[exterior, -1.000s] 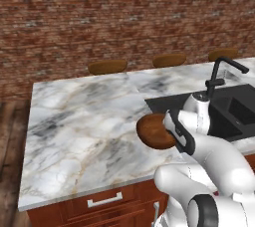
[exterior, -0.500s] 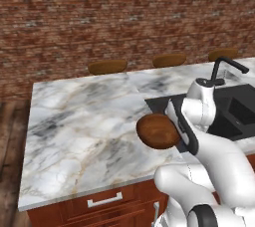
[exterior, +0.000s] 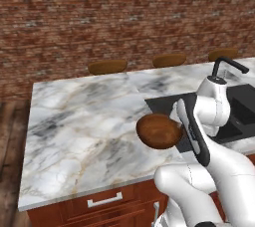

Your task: Pick the cup and bowl from the counter and place them on the counter next to the sink.

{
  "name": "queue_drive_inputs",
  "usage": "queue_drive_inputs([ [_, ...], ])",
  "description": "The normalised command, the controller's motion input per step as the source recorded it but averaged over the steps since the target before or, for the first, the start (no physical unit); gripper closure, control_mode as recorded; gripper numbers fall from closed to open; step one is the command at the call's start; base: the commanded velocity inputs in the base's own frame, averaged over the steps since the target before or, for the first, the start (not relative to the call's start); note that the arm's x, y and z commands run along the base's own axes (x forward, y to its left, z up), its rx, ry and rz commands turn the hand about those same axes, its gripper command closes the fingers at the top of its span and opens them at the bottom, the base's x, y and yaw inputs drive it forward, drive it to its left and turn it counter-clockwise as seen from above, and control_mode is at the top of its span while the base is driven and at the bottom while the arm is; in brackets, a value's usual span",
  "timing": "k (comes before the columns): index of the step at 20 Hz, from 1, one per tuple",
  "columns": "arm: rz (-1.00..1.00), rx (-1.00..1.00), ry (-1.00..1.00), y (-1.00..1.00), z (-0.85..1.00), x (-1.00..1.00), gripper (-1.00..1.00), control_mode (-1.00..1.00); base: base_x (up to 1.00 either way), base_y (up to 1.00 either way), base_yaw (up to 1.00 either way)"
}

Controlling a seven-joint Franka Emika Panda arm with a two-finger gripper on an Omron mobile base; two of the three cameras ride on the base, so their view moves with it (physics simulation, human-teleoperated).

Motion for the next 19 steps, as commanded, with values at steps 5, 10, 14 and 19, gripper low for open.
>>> queue_drive_inputs([
  [5,0.34,-0.02,0.0,0.0,0.3,-0.76,-1.0,-1.0,0.0,0.0,0.0],
  [10,0.34,-0.04,0.0,0.0,0.44,-0.53,-1.0,-1.0,0.0,0.0,0.0],
  [14,0.28,-0.03,-0.01,0.0,0.5,-0.38,-1.0,-1.0,0.0,0.0,0.0],
  [19,0.25,-0.03,0.0,0.02,0.34,-0.29,-1.0,-1.0,0.0,0.0,0.0],
])
